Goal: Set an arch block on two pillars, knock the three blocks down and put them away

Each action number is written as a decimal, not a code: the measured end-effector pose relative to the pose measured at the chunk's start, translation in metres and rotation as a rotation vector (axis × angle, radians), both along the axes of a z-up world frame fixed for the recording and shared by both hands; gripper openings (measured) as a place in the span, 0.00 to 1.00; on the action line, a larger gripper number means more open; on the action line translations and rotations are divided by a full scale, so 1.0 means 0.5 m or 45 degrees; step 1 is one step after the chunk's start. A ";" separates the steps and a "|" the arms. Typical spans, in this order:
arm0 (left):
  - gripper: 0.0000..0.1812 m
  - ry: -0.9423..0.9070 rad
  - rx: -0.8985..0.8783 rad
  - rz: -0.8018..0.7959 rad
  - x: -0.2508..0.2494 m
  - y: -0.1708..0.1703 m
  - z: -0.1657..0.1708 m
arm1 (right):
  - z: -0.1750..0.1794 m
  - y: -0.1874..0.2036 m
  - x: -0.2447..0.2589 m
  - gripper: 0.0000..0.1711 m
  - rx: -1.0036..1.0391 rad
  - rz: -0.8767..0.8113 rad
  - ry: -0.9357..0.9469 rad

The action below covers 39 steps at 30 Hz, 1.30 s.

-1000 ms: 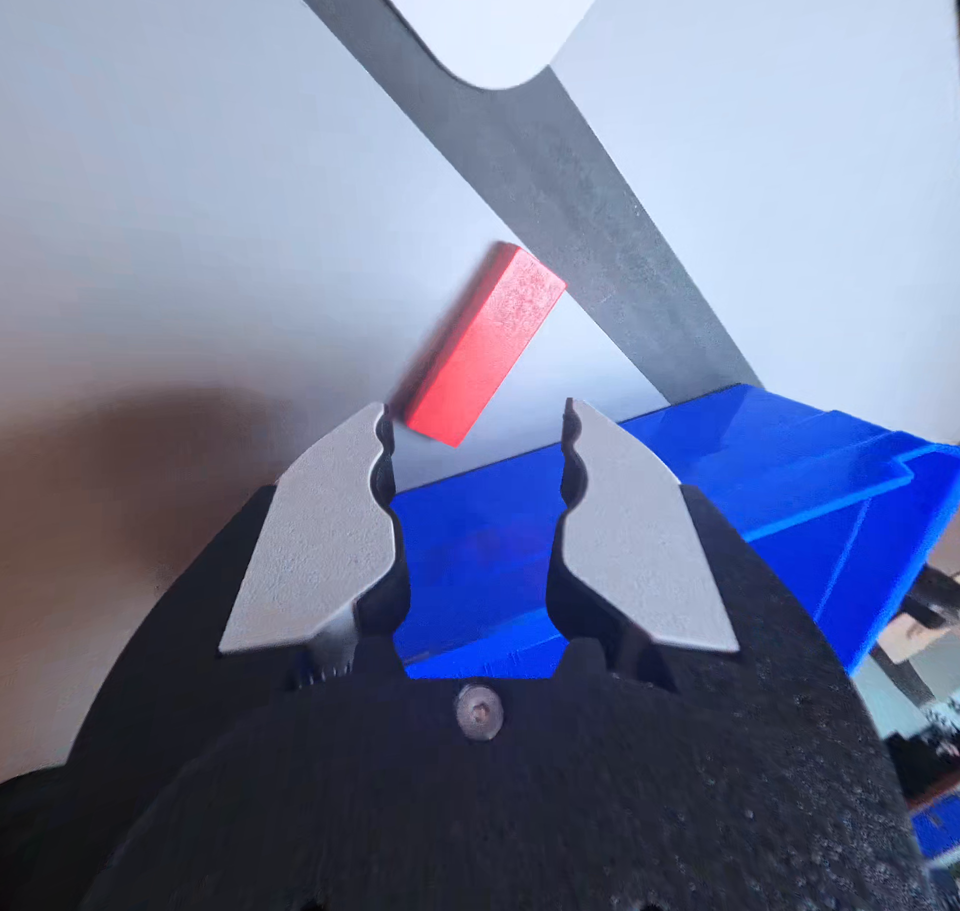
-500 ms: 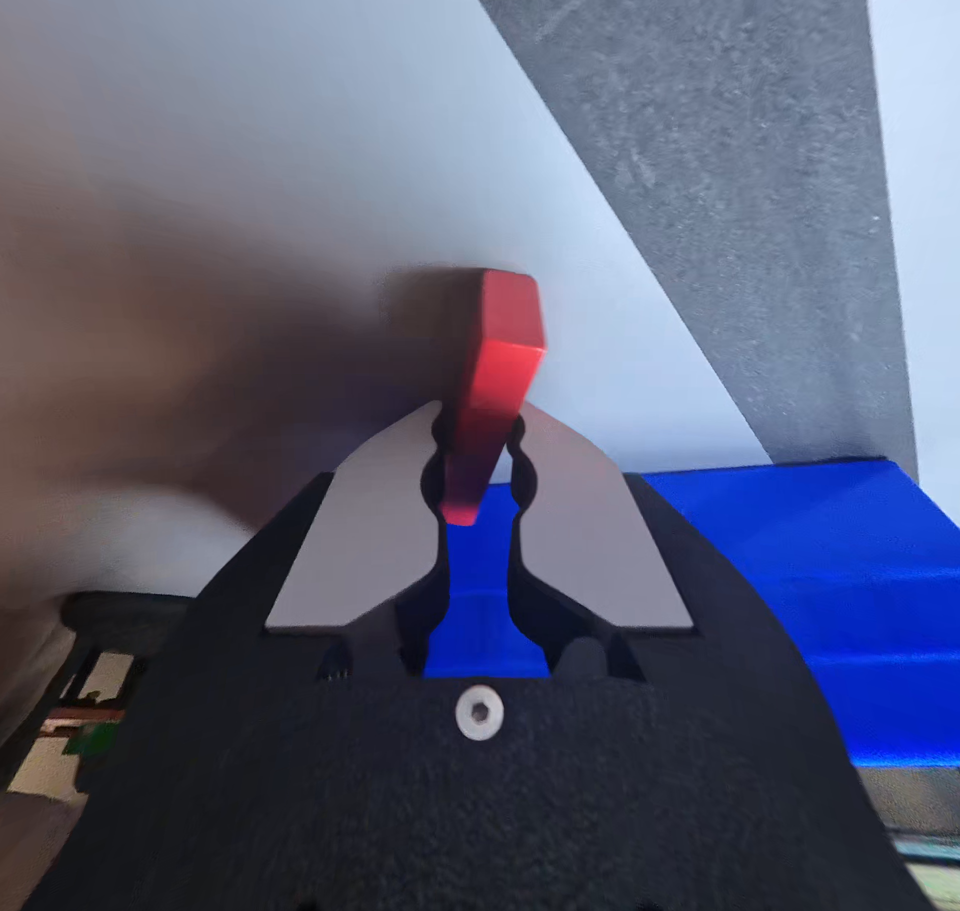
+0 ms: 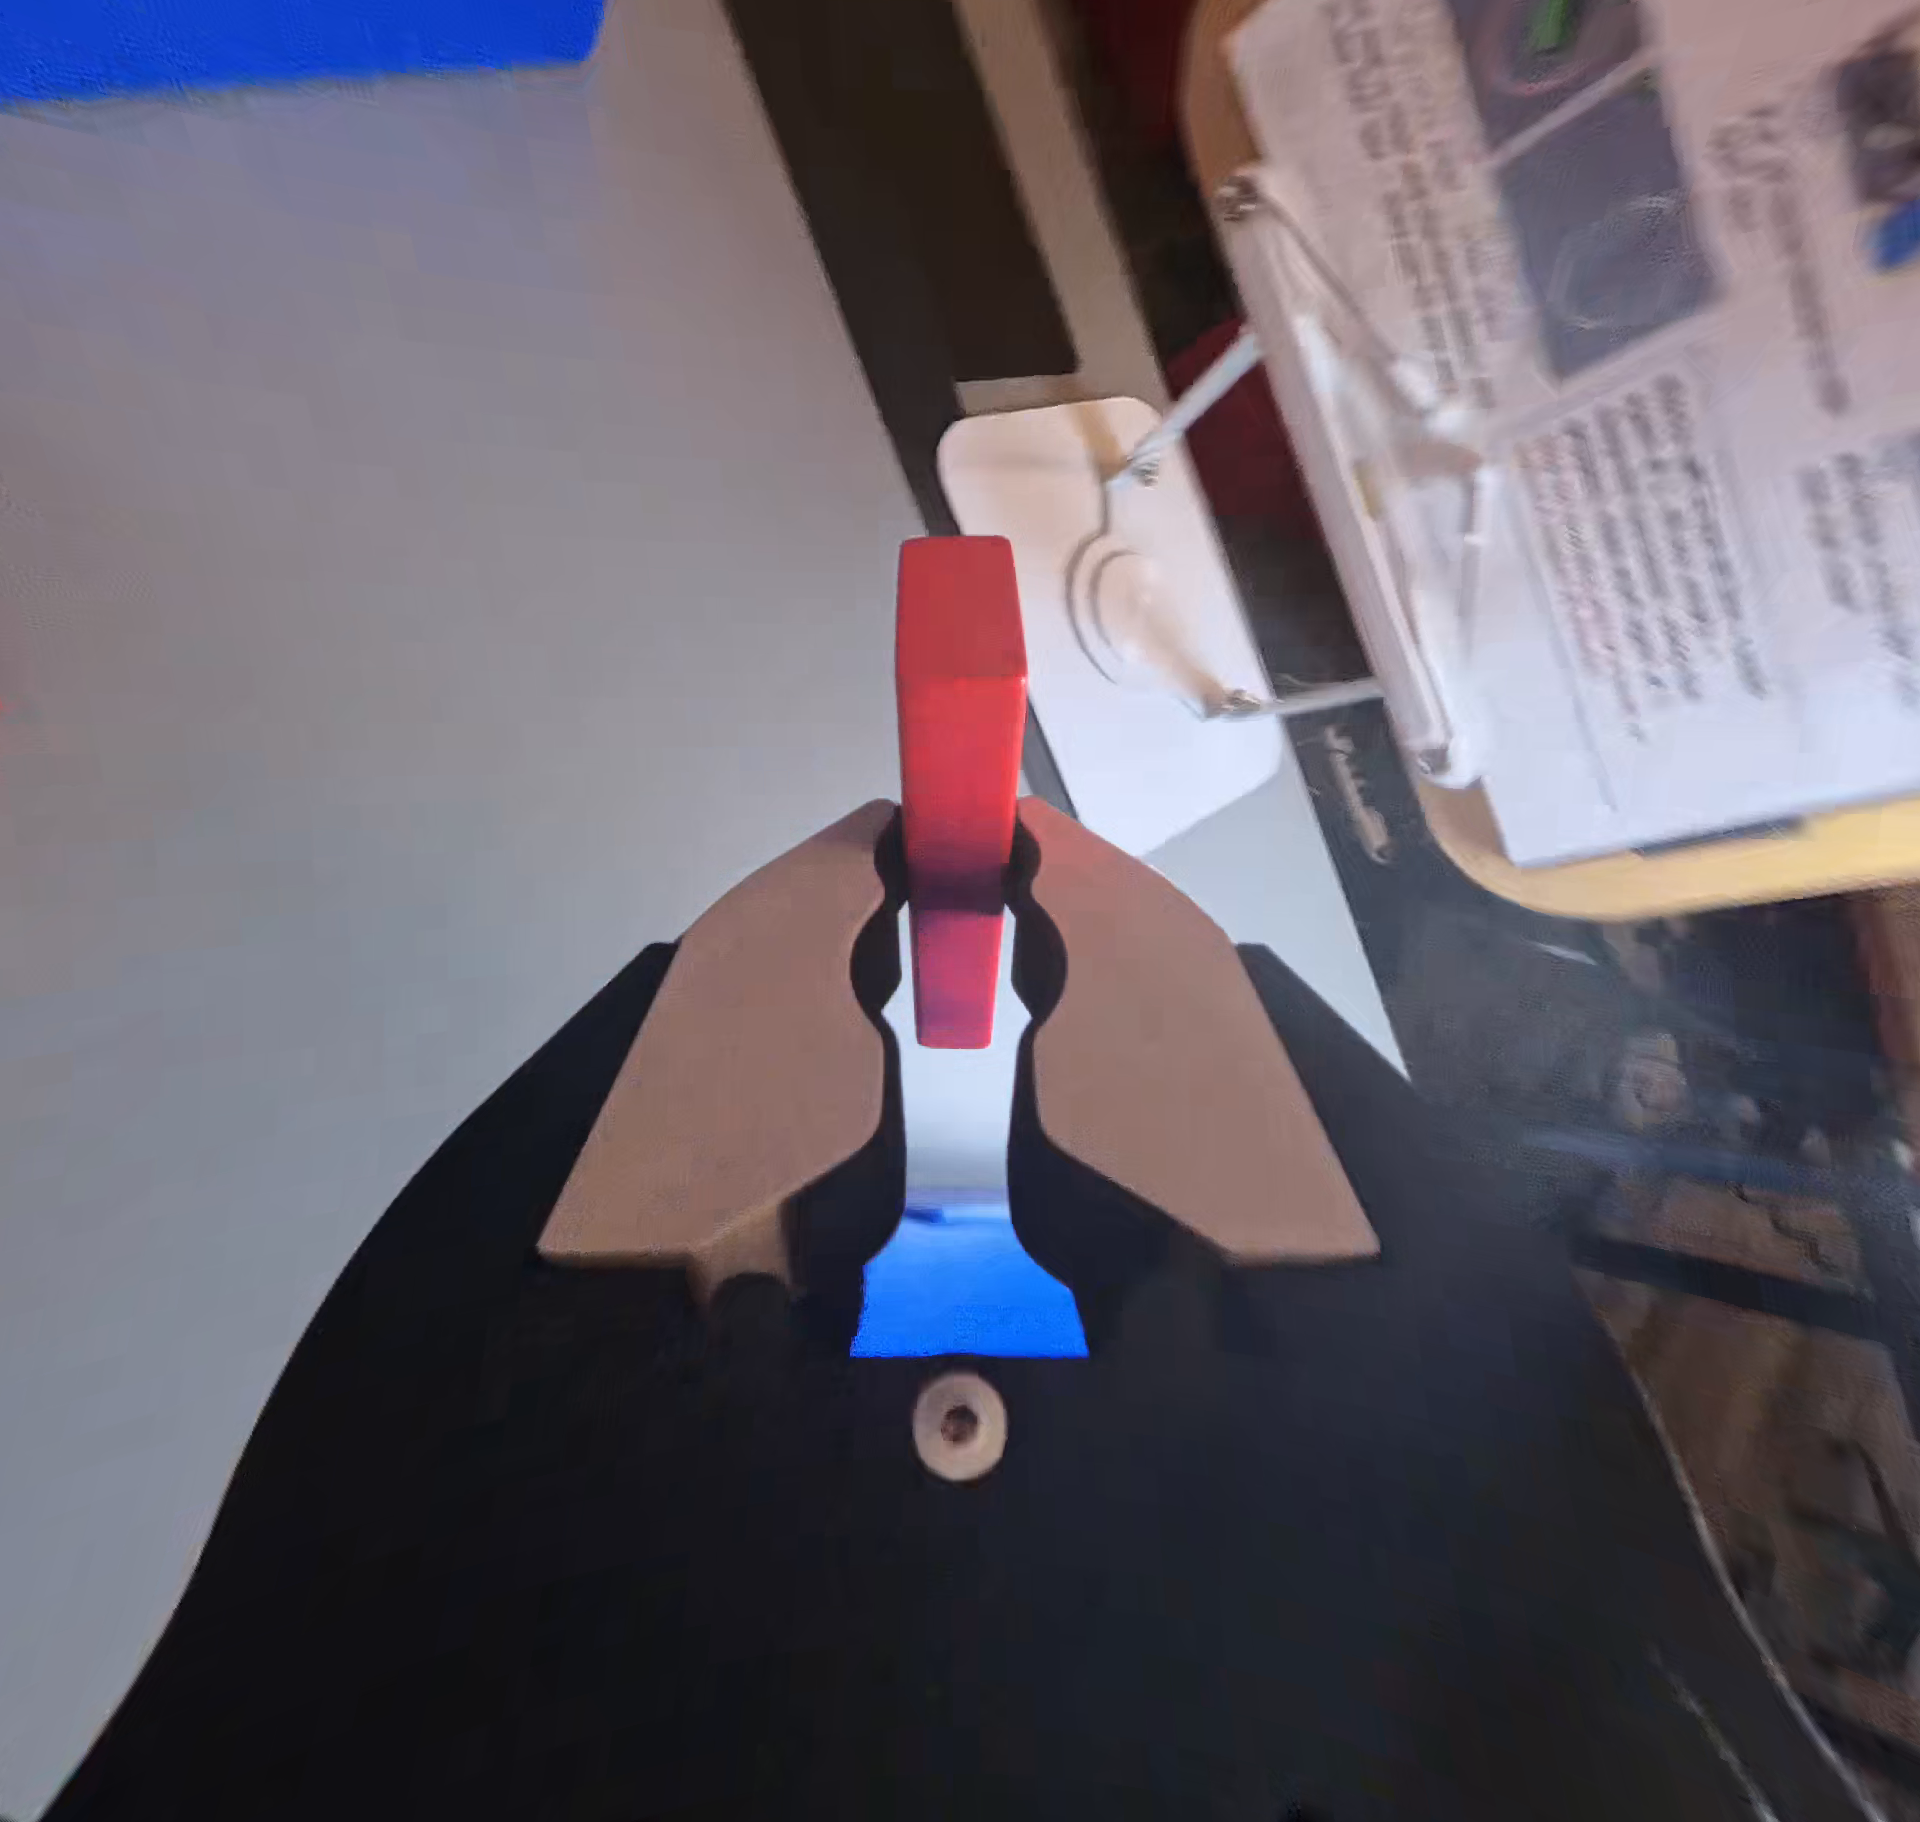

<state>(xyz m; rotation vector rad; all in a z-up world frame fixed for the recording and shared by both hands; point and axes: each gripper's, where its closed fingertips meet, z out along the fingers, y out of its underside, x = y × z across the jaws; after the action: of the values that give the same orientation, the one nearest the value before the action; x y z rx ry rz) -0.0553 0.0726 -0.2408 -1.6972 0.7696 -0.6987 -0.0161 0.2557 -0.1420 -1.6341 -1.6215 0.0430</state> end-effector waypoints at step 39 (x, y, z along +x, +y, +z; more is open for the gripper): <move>0.44 0.614 -0.296 -0.011 -0.027 -0.025 -0.141 | -0.118 -0.184 0.144 0.20 -0.337 0.138 0.638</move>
<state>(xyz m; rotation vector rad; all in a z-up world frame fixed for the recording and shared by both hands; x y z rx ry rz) -0.0686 0.0604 -0.3115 -2.1125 1.0594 -0.3936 0.0557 0.1635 -0.2010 -1.5628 -1.3472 0.6932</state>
